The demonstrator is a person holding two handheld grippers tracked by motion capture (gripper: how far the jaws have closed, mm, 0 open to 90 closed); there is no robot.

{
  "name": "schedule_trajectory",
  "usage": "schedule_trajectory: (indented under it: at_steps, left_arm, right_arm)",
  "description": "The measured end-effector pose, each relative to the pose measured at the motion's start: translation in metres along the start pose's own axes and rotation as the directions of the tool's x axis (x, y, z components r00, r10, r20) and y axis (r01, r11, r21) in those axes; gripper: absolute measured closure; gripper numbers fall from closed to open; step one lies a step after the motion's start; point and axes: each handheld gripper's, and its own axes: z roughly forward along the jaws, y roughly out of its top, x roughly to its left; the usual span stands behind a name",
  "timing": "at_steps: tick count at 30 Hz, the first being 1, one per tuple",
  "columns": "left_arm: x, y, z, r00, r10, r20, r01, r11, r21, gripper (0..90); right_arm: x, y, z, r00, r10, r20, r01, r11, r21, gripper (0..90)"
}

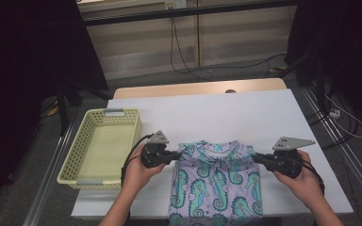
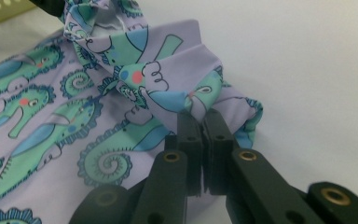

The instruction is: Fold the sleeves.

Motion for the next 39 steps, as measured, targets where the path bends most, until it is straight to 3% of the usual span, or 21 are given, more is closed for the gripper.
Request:
schedule_trajectory:
  at_steps: [11,15,16,18,22,26,32,35,39]
  left_arm:
    - [-0.015,-0.009,0.002,0.9993,0.025,0.027,-0.025,0.9991,0.034,88.6]
    - [-0.016,-0.013,0.005,0.9991,0.011,0.042,-0.013,0.9990,0.044,87.3]
    - [-0.017,-0.013,0.005,0.9989,0.010,0.046,-0.012,0.9988,0.047,85.4]
    - [-0.019,-0.012,0.006,0.9987,-0.002,0.052,0.000,0.9994,0.034,79.9]
    - [-0.021,-0.006,0.006,0.9985,-0.018,0.051,0.018,0.9998,-0.001,63.2]
    - [-0.022,-0.003,0.009,0.9981,-0.023,0.057,0.024,0.9996,-0.017,56.8]
    - [-0.021,-0.002,0.013,0.9975,-0.033,0.062,0.035,0.9988,-0.034,60.2]
    - [-0.022,-0.005,0.020,0.9984,-0.015,0.055,0.015,0.9999,0.002,63.3]
    - [-0.019,-0.008,0.025,0.9964,-0.051,0.067,0.051,0.9987,0.007,74.4]
  right_arm:
    - [0.010,-0.013,0.001,0.9989,-0.034,-0.032,0.035,0.9981,0.050,86.8]
    - [0.015,-0.017,0.006,0.9964,-0.009,-0.085,0.017,0.9952,0.096,75.5]
    - [0.019,-0.019,0.009,0.9961,-0.047,-0.075,0.055,0.9917,0.116,73.4]
    - [0.022,-0.018,0.012,0.9959,-0.064,-0.063,0.072,0.9881,0.136,68.0]
    - [0.024,-0.013,0.013,0.9970,-0.042,-0.065,0.047,0.9953,0.085,60.0]
    - [0.024,-0.010,0.014,0.9965,-0.028,-0.079,0.032,0.9980,0.054,59.8]
    - [0.024,-0.012,0.017,0.9942,-0.022,-0.106,0.029,0.9976,0.063,67.2]
    - [0.022,-0.014,0.018,0.9933,-0.024,-0.113,0.033,0.9968,0.073,70.9]
    - [0.022,-0.016,0.020,0.9892,-0.030,-0.144,0.042,0.9961,0.077,76.6]
